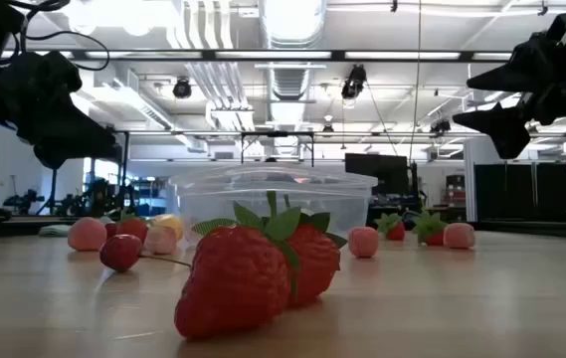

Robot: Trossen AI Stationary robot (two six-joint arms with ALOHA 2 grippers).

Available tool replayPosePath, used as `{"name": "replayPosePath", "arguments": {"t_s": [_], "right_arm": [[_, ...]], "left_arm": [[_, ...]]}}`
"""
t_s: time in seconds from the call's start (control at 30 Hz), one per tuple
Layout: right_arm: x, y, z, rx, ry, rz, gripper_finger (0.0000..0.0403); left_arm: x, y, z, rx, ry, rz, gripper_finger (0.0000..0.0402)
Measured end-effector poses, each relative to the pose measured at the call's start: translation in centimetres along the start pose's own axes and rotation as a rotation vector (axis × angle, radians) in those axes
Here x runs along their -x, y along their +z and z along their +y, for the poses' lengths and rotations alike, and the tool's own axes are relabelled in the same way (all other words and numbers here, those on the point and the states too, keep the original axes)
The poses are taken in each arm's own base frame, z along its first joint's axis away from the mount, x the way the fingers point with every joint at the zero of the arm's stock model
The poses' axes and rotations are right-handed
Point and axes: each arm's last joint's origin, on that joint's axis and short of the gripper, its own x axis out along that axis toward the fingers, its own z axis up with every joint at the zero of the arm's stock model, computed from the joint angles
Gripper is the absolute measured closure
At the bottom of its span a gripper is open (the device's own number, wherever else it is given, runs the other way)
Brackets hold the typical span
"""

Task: Pick and placing Produce into tupperware

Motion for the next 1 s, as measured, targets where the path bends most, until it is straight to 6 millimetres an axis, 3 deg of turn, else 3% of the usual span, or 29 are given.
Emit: {"name": "replayPosePath", "arguments": {"t_s": [1.0], "right_arm": [[0.0, 0.01, 0.0, 0.0, 0.0, 0.0, 0.0137]], "left_arm": [[0.0, 0.0, 0.0, 0.0, 0.0, 0.0, 0.0237]]}}
